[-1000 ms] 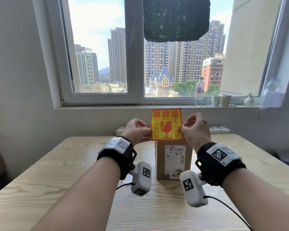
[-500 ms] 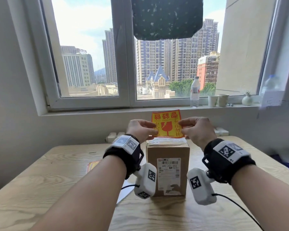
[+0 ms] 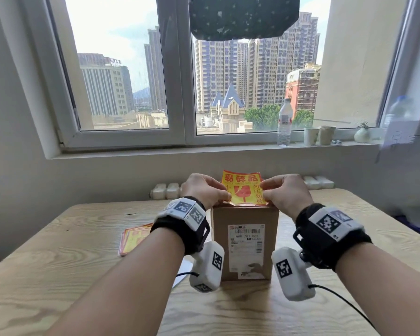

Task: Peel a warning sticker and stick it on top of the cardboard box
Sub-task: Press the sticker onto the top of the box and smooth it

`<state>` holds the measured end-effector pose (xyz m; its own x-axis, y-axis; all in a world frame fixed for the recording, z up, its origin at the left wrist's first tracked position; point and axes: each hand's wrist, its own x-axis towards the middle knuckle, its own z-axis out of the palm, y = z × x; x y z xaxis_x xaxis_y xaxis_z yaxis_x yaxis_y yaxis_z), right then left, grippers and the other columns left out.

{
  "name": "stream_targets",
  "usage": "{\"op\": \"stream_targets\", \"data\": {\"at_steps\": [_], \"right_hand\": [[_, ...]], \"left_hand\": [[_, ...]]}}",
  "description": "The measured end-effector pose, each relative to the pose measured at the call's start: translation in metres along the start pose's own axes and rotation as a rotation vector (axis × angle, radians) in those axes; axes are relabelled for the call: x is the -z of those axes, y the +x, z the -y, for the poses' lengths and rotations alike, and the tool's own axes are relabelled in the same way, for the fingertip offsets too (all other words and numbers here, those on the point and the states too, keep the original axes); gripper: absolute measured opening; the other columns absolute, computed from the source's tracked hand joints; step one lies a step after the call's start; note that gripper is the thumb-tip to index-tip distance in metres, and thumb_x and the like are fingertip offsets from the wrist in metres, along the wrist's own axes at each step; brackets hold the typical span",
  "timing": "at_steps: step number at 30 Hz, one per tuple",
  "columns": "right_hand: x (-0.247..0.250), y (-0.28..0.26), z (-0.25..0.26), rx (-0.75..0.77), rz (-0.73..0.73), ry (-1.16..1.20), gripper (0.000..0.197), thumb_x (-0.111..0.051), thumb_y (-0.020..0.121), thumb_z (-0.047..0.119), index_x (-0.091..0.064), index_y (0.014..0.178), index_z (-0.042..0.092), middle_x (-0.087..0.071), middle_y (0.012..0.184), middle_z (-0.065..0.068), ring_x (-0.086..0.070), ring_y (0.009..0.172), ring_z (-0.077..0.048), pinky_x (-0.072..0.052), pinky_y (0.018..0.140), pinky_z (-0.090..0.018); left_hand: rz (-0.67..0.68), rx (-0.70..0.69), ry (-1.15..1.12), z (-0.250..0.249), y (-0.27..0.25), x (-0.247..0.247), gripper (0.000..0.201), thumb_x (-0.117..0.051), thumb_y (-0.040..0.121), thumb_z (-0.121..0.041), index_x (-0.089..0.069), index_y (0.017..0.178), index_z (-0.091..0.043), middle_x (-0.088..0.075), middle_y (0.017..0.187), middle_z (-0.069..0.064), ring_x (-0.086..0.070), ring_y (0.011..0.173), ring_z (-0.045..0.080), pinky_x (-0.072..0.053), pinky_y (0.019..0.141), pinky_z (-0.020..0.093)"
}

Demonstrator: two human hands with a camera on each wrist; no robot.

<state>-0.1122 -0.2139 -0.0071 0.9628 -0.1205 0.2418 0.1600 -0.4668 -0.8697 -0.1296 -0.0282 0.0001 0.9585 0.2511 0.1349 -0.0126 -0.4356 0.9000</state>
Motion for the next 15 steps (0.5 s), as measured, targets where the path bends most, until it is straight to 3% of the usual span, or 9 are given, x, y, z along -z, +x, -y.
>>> {"op": "stream_targets", "data": {"at_steps": [5,9,15], "right_hand": [[0.002,-0.004,0.003,0.007,-0.002,-0.047,0.019,-0.072,0.074,0.003,-0.076,0.089,0.015,-0.074,0.097,-0.005,-0.07,0.089,-0.018,-0.058,0.086,-0.035],[0.001,-0.009,0.007,0.019,-0.023,-0.145,0.022,-0.077,0.072,0.009,-0.077,0.093,0.017,-0.074,0.101,-0.001,-0.066,0.093,-0.014,-0.053,0.088,-0.027],[-0.004,-0.021,0.014,0.08,0.031,-0.3,0.054,-0.087,0.061,0.034,-0.071,0.109,0.014,-0.071,0.109,-0.001,-0.063,0.103,-0.017,-0.048,0.094,-0.029]], "left_hand": [[-0.012,0.009,0.04,0.002,0.001,-0.001,0.017,-0.09,0.048,-0.029,-0.076,0.057,-0.026,-0.078,0.074,-0.005,-0.075,0.08,0.014,-0.06,0.082,0.032],[-0.045,-0.039,0.163,-0.001,-0.004,-0.001,0.016,-0.088,0.058,-0.03,-0.076,0.067,-0.026,-0.076,0.082,-0.008,-0.07,0.085,0.009,-0.058,0.081,0.028],[-0.038,-0.096,0.32,-0.007,-0.012,-0.004,0.04,-0.086,0.057,-0.045,-0.075,0.087,-0.021,-0.072,0.09,-0.007,-0.064,0.085,0.009,-0.05,0.071,0.024]]}}
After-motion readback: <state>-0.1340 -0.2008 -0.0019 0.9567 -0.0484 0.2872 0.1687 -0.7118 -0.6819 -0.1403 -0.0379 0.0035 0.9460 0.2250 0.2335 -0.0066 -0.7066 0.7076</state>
